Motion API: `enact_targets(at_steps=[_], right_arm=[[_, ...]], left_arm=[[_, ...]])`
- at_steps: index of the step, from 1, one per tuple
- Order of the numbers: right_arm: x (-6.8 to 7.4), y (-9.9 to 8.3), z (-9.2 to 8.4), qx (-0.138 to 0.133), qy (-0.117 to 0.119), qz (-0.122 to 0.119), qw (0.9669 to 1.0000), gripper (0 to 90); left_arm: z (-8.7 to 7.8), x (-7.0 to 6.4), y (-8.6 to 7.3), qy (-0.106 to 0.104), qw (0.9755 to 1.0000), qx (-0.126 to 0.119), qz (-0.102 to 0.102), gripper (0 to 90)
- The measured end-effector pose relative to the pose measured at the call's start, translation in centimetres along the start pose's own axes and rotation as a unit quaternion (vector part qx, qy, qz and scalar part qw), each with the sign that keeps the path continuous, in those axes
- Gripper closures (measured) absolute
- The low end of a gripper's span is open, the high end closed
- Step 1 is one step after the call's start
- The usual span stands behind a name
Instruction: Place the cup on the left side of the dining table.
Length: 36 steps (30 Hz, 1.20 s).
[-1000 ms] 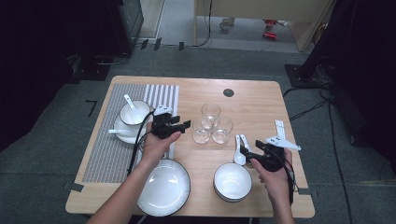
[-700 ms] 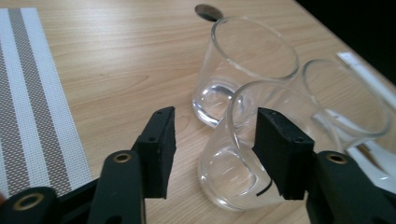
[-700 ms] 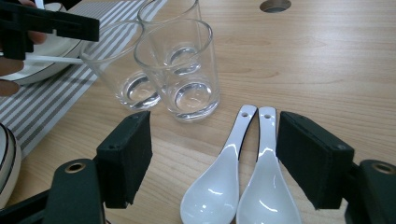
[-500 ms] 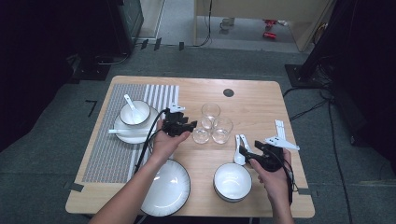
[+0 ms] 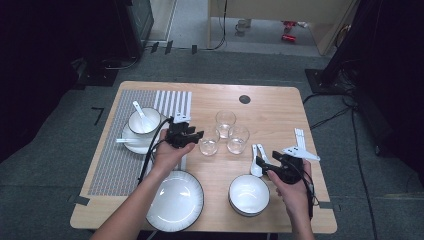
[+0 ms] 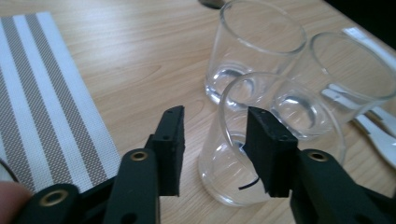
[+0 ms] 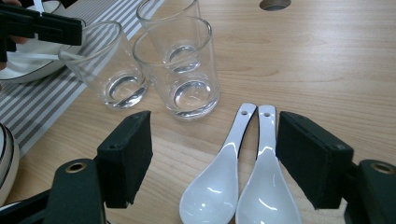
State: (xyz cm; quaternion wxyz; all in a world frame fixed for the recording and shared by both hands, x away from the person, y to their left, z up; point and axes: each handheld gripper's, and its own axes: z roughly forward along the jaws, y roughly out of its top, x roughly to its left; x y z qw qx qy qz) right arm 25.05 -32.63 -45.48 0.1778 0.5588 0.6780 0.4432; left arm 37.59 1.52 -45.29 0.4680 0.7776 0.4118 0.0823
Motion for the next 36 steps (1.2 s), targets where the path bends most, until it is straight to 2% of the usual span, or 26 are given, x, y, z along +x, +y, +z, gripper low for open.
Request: enact_targets(at_steps=[1, 2, 6, 8, 10, 14, 16, 22, 27, 29, 36], right_arm=[[0.0, 0.0, 0.0, 0.000, 0.000, 0.000, 1.0000, 27.7], [0.0, 0.0, 0.1, 0.001, 0.001, 0.000, 1.0000, 27.7], [0.1, 0.0, 0.1, 0.003, 0.002, -0.002, 1.0000, 28.0], [0.1, 0.0, 0.1, 0.005, 0.004, -0.003, 1.0000, 28.1], [0.1, -0.1, 0.1, 0.006, 0.003, -0.002, 1.0000, 28.2], [0.0, -0.1, 0.2, 0.006, 0.004, -0.002, 1.0000, 28.3], [0.0, -0.1, 0.2, 0.007, 0.005, -0.002, 1.0000, 28.3], [-0.1, -0.1, 0.2, 0.007, 0.005, -0.002, 1.0000, 28.3], [-0.1, -0.1, 0.2, 0.008, 0.004, -0.002, 1.0000, 28.4], [-0.1, -0.1, 0.2, 0.009, 0.005, -0.002, 0.9999, 28.4], [0.0, -0.2, 0.3, 0.010, 0.005, -0.004, 0.9999, 28.7]], left_arm=[[-0.1, 0.0, -0.1, -0.017, 0.9998, -0.006, 0.000, 47.6], [-0.1, -0.1, -0.2, -0.025, 0.9996, -0.011, 0.009, 42.7], [0.2, -1.2, -0.5, -0.041, 0.9980, -0.017, 0.046, 22.9], [0.5, -1.7, -0.5, -0.043, 0.9966, -0.013, 0.069, 17.7], [1.0, -2.1, -0.5, -0.031, 0.9962, -0.005, 0.081, 15.7], [1.9, -1.9, -0.6, -0.031, 0.9971, -0.001, 0.070, 15.7], [2.4, -1.9, -0.6, -0.022, 0.9976, 0.004, 0.066, 15.7], [3.8, -2.9, -0.7, 0.014, 0.9959, 0.018, 0.088, 15.9], [4.4, -3.3, -1.0, 0.036, 0.9933, 0.025, 0.107, 16.8], [4.6, -3.4, -1.0, 0.041, 0.9929, 0.030, 0.108, 16.7], [4.8, -3.3, -0.9, 0.036, 0.9932, 0.041, 0.103, 17.7]])
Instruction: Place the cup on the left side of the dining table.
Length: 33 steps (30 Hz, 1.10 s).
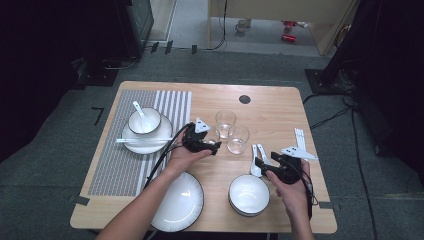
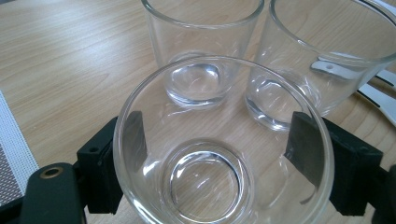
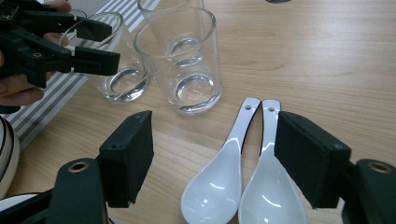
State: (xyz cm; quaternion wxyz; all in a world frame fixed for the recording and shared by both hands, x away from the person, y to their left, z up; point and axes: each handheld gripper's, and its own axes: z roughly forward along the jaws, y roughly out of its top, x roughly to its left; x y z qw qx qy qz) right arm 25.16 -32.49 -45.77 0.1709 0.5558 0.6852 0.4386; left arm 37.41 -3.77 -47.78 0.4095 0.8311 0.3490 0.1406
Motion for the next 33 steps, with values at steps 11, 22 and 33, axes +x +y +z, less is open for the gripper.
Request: enact_targets(at_steps=[11, 22, 33], right_arm=[[-0.3, -0.1, -0.1, -0.001, -0.002, 0.003, 1.0000, 28.9], [-0.4, 0.0, -0.4, -0.007, 0.001, 0.005, 1.0000, 26.1], [-0.5, 0.0, -0.7, -0.008, 0.001, 0.005, 1.0000, 24.8]], left_arm=[[-0.5, 0.0, 0.0, -0.019, 0.9997, 0.000, 0.013, 18.3], [-3.1, 0.3, 0.3, -0.029, 0.9990, -0.030, 0.014, 18.3], [-7.1, 2.0, -0.6, -0.029, 0.9982, -0.052, 0.007, 18.3]])
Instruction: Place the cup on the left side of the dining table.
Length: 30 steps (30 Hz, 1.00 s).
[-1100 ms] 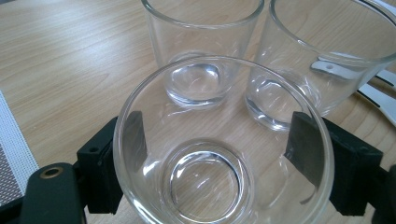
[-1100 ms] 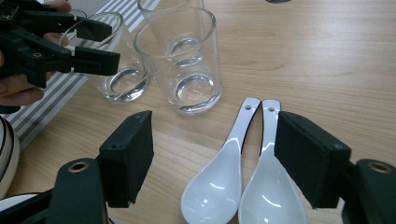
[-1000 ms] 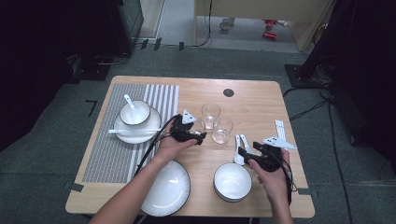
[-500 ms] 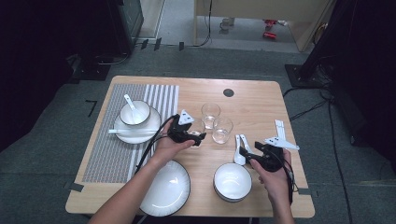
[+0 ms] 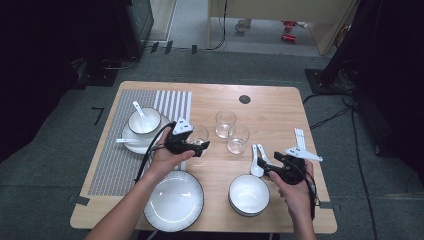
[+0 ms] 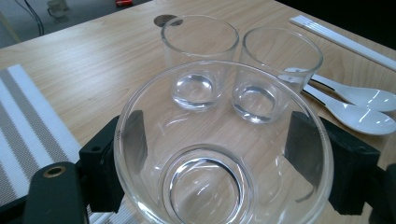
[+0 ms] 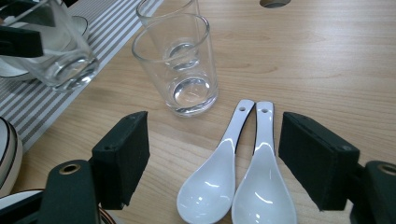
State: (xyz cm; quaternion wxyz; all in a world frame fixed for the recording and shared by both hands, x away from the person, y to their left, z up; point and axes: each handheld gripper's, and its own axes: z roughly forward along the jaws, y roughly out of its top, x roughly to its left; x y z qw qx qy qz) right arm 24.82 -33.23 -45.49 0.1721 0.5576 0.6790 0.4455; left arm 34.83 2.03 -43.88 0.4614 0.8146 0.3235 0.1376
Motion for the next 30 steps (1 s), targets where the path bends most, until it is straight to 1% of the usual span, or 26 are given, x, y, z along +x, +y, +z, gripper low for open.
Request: enact_targets(at_steps=[2, 4, 8, 12, 17, 26, 30], right_arm=[[0.0, 0.0, -0.1, 0.001, 0.000, 0.000, 1.0000, 24.8], [-0.1, 0.0, -0.1, 0.001, -0.001, 0.001, 1.0000, 24.8], [0.0, 0.0, -0.1, 0.000, -0.002, 0.000, 1.0000, 24.8], [0.0, 0.0, -0.1, 0.001, -0.002, 0.001, 1.0000, 24.8], [0.0, 0.0, -0.2, 0.001, -0.003, 0.001, 1.0000, 24.9], [0.1, -0.1, 0.0, 0.005, -0.004, 0.000, 1.0000, 25.1], [0.2, -0.2, 0.1, 0.006, -0.004, 0.000, 1.0000, 25.2]], left_arm=[[-0.7, 0.3, -0.3, 0.004, 1.0000, -0.002, -0.001, 18.3], [-1.2, 0.7, -0.7, 0.004, 1.0000, -0.003, -0.007, 18.4], [-2.2, 1.3, -1.4, 0.007, 0.9999, -0.004, -0.011, 18.4], [-3.1, 1.8, -2.0, 0.010, 0.9997, -0.008, -0.020, 18.4], [-4.3, 2.4, -3.0, 0.020, 0.9995, -0.005, -0.023, 18.4], [-5.9, 3.5, -5.0, 0.032, 0.9987, -0.003, -0.039, 18.4], [-6.2, 4.1, -6.0, 0.044, 0.9980, 0.003, -0.045, 18.4]])
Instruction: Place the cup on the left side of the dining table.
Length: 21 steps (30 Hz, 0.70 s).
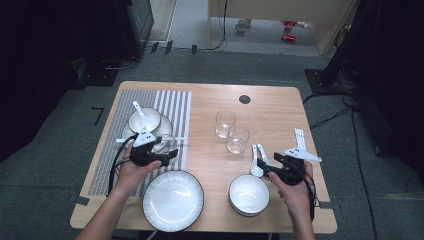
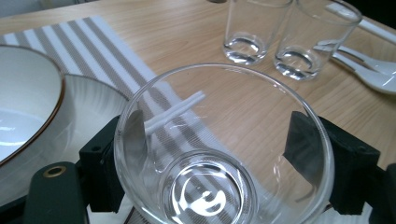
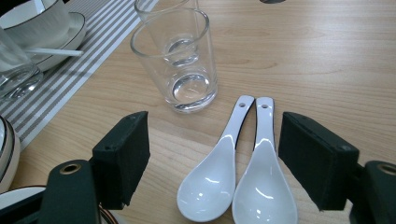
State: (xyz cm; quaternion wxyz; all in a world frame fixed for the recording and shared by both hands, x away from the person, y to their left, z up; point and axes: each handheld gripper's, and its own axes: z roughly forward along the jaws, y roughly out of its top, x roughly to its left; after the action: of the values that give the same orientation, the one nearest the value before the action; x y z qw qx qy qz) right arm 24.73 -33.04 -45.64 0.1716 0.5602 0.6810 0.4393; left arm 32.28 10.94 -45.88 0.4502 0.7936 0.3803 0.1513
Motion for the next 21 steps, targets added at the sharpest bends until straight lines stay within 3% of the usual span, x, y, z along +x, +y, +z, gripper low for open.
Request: enact_targets(at_steps=[9, 12, 21], right_arm=[[0.0, -0.1, 0.1, 0.002, 0.000, -0.001, 1.0000, 25.3], [0.0, -0.1, 0.1, 0.002, 0.001, -0.001, 1.0000, 25.3], [-0.1, -0.1, -0.1, 0.001, -0.001, 0.001, 1.0000, 25.4]], left_arm=[[0.3, 0.6, -1.6, 0.001, 1.0000, 0.006, 0.008, 18.3], [0.6, 0.5, -2.0, 0.004, 0.9997, 0.015, 0.019, 18.3], [0.4, 0.7, -2.7, -0.002, 0.9998, 0.000, 0.017, 18.2]])
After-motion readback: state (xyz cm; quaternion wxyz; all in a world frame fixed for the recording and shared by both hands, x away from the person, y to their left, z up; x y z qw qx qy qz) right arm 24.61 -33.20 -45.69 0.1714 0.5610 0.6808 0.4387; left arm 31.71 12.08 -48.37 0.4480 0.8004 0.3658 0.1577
